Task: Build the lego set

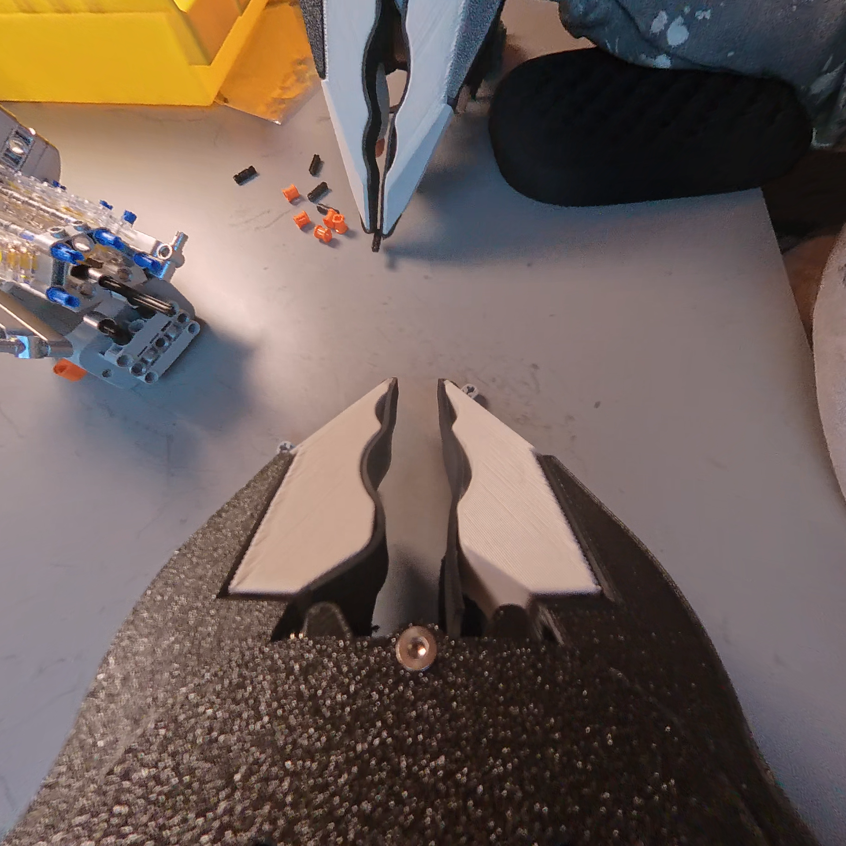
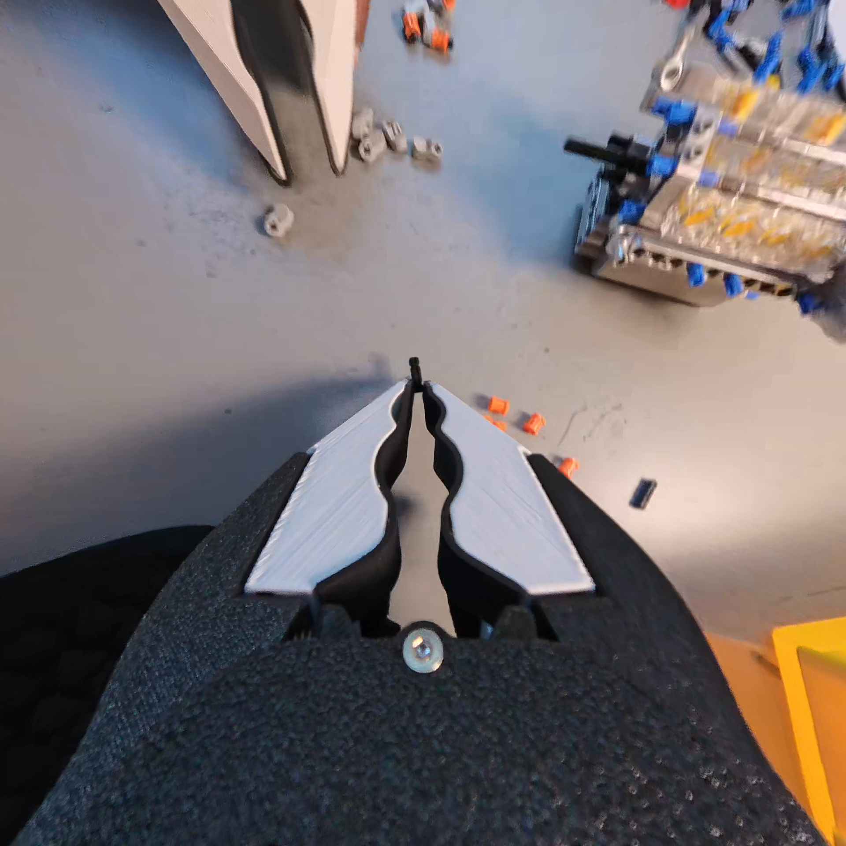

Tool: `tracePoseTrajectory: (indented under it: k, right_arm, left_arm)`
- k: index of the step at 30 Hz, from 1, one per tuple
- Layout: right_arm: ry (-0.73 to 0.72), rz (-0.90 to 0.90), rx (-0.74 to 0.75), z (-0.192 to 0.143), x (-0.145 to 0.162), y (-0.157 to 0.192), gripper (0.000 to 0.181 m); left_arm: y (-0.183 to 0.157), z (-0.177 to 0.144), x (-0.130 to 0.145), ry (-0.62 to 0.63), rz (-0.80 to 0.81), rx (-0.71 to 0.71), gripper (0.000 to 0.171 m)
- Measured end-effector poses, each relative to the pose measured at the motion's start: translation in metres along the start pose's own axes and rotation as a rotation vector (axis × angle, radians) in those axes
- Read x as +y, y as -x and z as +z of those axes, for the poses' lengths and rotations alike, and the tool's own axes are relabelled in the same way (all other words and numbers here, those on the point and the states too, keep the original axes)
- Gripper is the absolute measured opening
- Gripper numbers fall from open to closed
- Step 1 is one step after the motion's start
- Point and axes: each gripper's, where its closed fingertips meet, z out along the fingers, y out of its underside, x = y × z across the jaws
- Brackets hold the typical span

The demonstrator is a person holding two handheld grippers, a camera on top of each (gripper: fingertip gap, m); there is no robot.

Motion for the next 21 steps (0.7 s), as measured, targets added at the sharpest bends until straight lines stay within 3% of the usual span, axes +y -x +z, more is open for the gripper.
tracePoseTrajectory:
  k: [4, 7, 21]
  right_arm:
    - [-0.158, -0.108, -0.046, 0.003, -0.047, 0.025, 0.003]
    - [-0.192, -0.174, -0.056, 0.009, -0.064, 0.039, 0.003]
    - [-0.211, -0.236, -0.054, 0.016, -0.075, 0.052, 0.003]
  left_arm:
    - [-0.007, -0.001, -0.016, -0.075, -0.081, 0.046, 0.015]
    - [-0.012, 0.0, -0.022, -0.101, -0.129, 0.08, 0.015]
    - [-0.018, -0.001, -0.027, -0.128, -0.16, 0.124, 0.004]
